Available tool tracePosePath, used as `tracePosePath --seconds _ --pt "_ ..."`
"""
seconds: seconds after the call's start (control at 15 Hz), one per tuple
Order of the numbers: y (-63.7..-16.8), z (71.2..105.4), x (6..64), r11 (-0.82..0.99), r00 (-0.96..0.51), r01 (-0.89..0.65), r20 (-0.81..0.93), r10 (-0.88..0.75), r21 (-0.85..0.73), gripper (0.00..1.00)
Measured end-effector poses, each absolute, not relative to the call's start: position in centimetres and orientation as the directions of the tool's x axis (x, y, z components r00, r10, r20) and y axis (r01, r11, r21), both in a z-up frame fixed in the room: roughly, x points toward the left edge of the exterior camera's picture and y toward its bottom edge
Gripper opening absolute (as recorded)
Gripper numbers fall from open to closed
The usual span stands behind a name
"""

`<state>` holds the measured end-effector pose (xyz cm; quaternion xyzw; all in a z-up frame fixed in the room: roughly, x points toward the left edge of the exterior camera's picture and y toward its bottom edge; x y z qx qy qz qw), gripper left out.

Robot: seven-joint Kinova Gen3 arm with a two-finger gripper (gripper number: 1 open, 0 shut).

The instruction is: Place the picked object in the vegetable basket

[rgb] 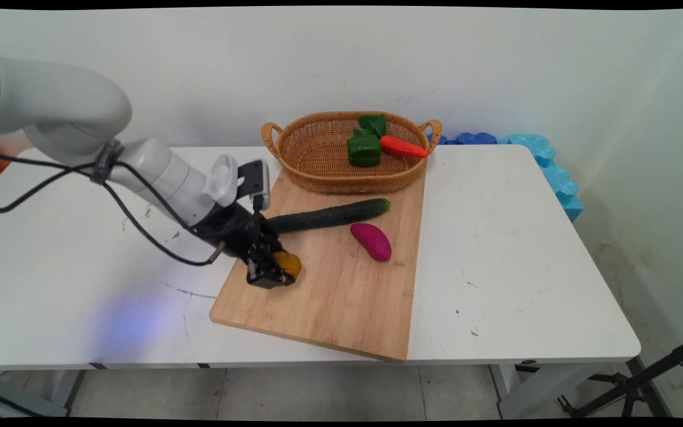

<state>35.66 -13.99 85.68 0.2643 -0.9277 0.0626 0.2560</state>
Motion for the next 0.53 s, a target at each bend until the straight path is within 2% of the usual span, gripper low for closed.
tracePosePath --seconds 0.53 --pt "-18.9 90.3 36.1 0.858 -0.737 -0.509 0.547 -0.398 -0.062 0.0"
